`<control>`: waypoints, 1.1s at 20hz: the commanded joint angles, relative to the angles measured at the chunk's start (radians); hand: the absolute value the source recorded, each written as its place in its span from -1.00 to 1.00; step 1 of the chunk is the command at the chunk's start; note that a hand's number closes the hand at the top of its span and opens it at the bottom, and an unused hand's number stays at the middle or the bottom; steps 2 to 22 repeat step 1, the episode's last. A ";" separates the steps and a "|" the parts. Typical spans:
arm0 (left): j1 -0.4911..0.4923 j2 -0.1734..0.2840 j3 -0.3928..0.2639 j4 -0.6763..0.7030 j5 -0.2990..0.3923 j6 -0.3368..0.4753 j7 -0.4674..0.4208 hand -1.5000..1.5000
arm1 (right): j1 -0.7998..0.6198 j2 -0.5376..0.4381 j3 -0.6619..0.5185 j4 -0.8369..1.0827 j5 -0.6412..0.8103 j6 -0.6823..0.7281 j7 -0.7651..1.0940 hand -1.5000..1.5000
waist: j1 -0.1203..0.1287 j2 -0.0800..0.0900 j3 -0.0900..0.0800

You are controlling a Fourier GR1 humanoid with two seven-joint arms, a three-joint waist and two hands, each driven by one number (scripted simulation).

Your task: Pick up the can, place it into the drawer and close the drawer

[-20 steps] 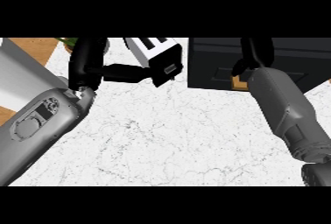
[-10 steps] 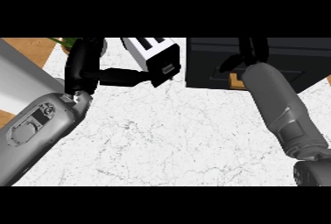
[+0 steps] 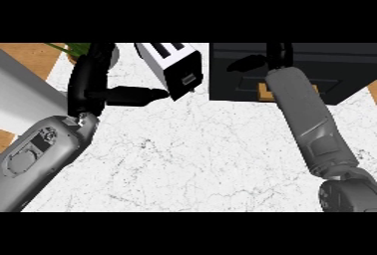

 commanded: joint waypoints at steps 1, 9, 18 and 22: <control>0.050 0.015 0.018 -0.040 -0.009 -0.003 -0.006 -1.00 | -0.027 0.020 -0.076 -0.018 -0.105 0.025 -0.048 -1.00 | 0.009 -0.008 -0.005; 0.050 0.015 0.018 -0.040 -0.009 -0.003 -0.006 -1.00 | -0.027 0.020 -0.076 -0.018 -0.105 0.025 -0.048 -1.00 | 0.009 -0.008 -0.005; 0.050 0.015 0.018 -0.040 -0.009 -0.003 -0.006 -1.00 | -0.027 0.020 -0.076 -0.018 -0.105 0.025 -0.048 -1.00 | 0.009 -0.008 -0.005; 0.050 0.015 0.018 -0.040 -0.009 -0.003 -0.006 -1.00 | -0.027 0.020 -0.076 -0.018 -0.105 0.025 -0.048 -1.00 | 0.009 -0.008 -0.005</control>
